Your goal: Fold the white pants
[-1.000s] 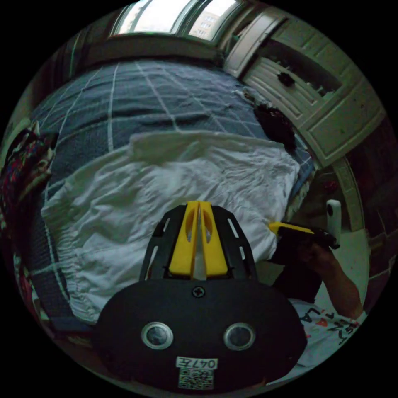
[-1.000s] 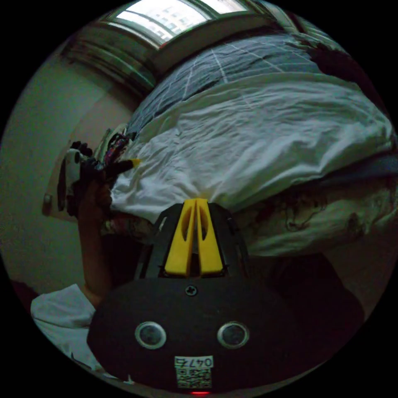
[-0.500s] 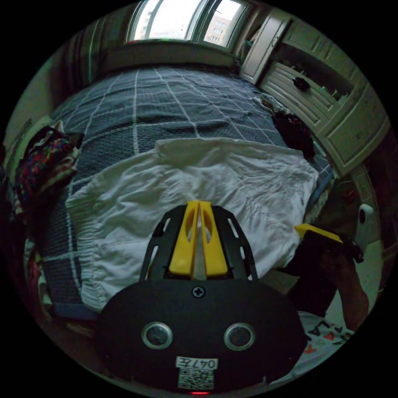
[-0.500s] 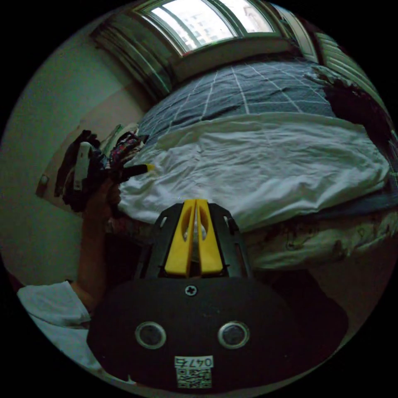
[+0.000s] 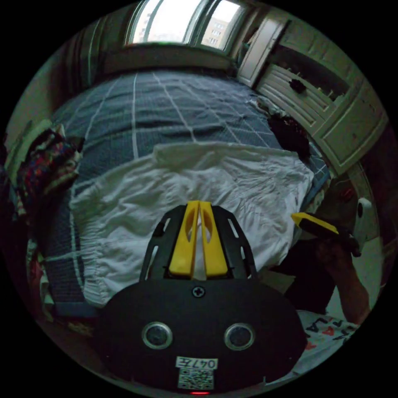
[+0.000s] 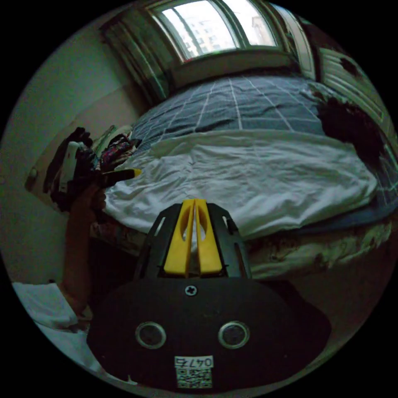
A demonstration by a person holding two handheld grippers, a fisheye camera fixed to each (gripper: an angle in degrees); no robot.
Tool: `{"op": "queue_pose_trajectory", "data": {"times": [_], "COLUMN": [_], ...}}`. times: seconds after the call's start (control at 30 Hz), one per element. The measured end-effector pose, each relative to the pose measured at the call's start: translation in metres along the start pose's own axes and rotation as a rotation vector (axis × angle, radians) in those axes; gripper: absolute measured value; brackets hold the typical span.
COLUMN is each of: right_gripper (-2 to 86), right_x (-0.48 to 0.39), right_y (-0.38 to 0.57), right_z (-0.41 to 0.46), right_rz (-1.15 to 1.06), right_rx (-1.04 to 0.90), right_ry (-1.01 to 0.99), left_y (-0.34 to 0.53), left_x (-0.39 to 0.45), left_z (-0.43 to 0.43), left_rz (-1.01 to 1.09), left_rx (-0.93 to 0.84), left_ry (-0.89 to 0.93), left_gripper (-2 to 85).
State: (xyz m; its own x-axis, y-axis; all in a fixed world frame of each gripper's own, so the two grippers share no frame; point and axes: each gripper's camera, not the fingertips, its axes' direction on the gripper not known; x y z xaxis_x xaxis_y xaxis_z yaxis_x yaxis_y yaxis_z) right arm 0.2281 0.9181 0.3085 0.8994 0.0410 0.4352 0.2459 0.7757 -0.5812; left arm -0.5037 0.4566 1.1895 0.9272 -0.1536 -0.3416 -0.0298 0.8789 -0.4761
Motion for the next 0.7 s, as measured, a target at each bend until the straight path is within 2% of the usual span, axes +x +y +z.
{"op": "queue_pose_trajectory", "data": {"times": [0.07,0.13,0.17,0.23,0.43,0.57,0.67,0.7], "right_gripper": [-0.5,-0.5,-0.5,-0.6,-0.6,-0.6,-0.6,-0.6], "right_x": [-0.016,-0.024,-0.025,-0.023,-0.017,-0.045,-0.066,-0.067], "right_y": [-0.009,-0.012,-0.013,-0.012,-0.025,-0.052,-0.069,-0.072], "right_z": [0.008,0.022,0.034,0.053,0.061,0.034,0.030,0.031], "right_rz": [-0.073,-0.096,-0.096,-0.069,-0.014,-0.166,-0.351,-0.364], "right_rx": [0.022,-0.005,-0.040,-0.115,-0.134,0.054,0.087,0.094], "right_ry": [0.015,0.018,0.010,0.001,-0.061,-0.007,-0.003,-0.001], "left_y": [0.005,0.008,0.010,0.013,0.020,0.021,0.020,0.023], "left_x": [0.006,0.003,-0.004,-0.017,-0.031,-0.006,0.004,0.001], "left_z": [-0.014,-0.010,0.001,0.021,-0.003,-0.057,-0.077,-0.080], "left_rz": [0.041,0.036,0.017,-0.023,-0.080,0.048,0.204,0.199], "left_rx": [0.040,-0.001,-0.077,-0.184,-0.131,0.024,-0.063,-0.068], "left_ry": [-0.083,-0.176,-0.217,-0.204,-0.096,-0.176,-0.187,-0.181], "left_gripper": [-1.0,-1.0,-1.0,-1.0,-1.0,-1.0,-1.0,-1.0]}}
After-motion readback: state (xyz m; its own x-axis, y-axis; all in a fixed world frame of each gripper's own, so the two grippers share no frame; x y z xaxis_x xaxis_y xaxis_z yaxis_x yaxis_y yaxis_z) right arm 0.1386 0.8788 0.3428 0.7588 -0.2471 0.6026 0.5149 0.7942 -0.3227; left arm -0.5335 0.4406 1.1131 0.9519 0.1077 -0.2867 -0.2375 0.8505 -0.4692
